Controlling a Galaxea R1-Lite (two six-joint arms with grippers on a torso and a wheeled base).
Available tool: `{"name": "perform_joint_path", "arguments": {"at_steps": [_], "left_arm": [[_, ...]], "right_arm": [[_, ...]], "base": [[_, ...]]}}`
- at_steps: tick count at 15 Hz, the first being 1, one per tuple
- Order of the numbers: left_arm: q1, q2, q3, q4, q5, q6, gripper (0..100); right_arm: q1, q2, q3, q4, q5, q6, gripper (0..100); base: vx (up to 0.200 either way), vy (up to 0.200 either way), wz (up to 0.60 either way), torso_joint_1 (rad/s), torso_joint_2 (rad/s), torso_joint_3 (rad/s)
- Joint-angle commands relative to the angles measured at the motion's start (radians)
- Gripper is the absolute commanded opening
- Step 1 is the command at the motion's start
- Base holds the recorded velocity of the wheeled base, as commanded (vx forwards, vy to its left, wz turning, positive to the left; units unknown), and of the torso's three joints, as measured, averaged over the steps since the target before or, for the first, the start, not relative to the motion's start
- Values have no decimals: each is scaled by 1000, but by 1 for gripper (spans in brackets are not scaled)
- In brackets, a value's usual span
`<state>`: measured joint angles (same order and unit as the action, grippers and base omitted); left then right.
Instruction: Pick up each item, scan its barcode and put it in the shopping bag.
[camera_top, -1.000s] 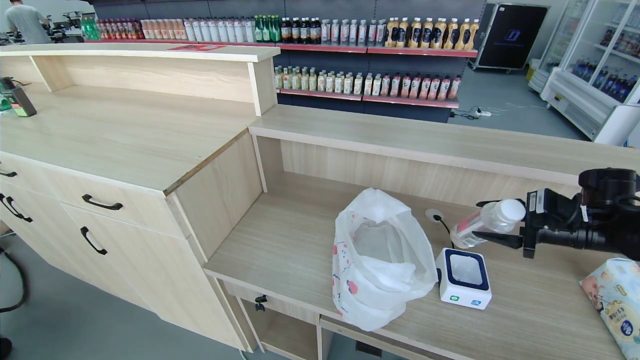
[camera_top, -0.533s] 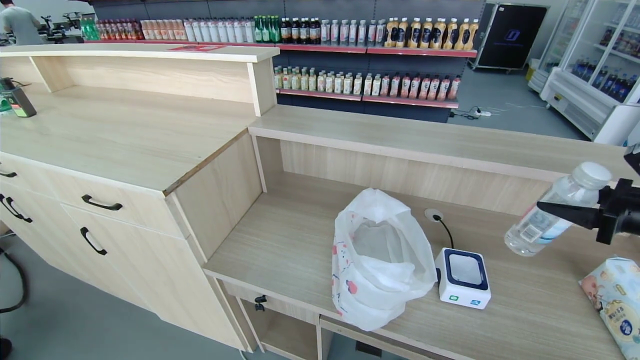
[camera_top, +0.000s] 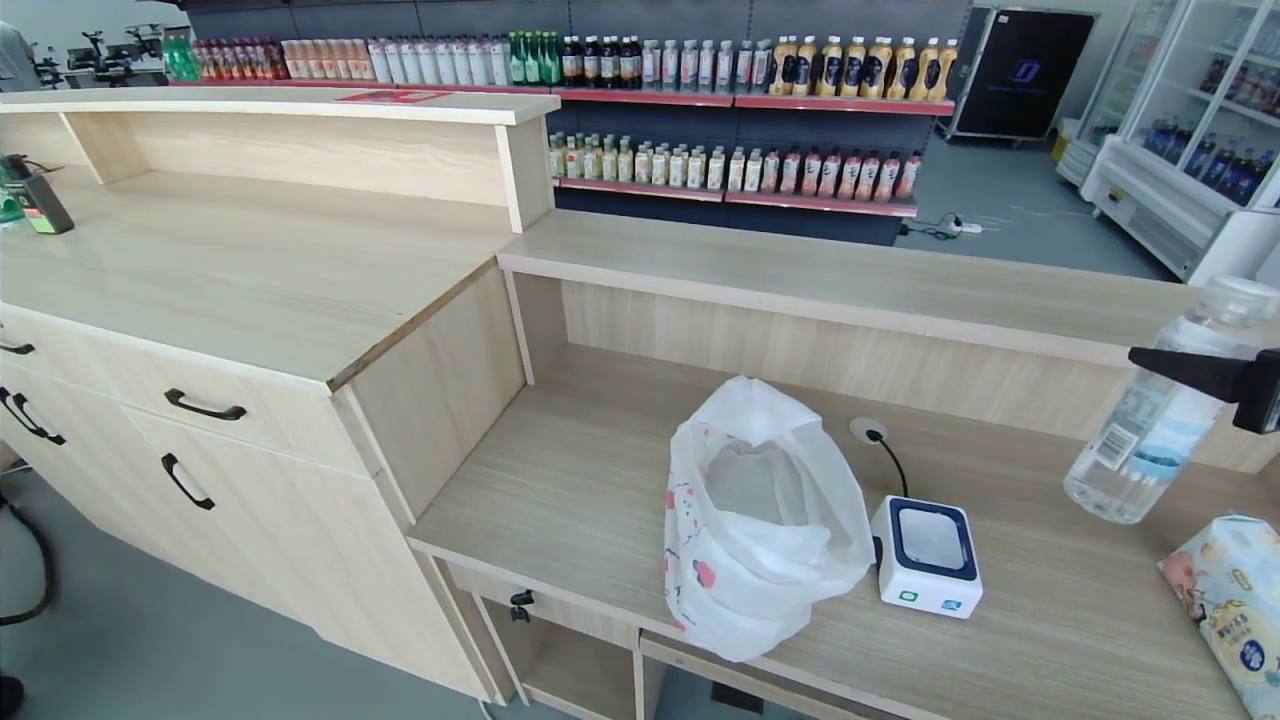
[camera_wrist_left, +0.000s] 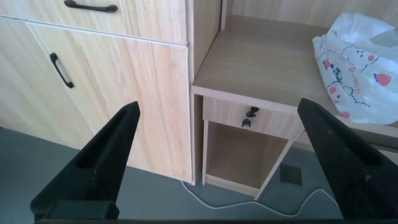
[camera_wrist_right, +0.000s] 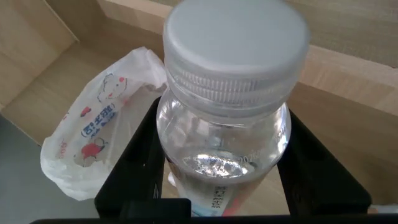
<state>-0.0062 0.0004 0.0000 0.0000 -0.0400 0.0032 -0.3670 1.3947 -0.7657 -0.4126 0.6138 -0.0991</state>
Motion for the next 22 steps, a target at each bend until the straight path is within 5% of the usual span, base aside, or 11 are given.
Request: {"name": "perform_joint_path", "arguments": {"at_steps": [1, 16, 22], "left_arm": [[0, 1, 0, 0, 0, 0, 100], [0, 1, 0, 0, 0, 0, 100], [0, 1, 0, 0, 0, 0, 100]], "right_arm": [[53, -33, 9, -2, -65, 16, 0], [97, -48, 74, -9, -123, -228, 0], [100, -42, 77, -15, -120, -226, 0]], "base": [[0, 0, 0, 0, 0, 0], [0, 0, 0, 0, 0, 0], [0, 0, 600, 3, 3, 2]]}}
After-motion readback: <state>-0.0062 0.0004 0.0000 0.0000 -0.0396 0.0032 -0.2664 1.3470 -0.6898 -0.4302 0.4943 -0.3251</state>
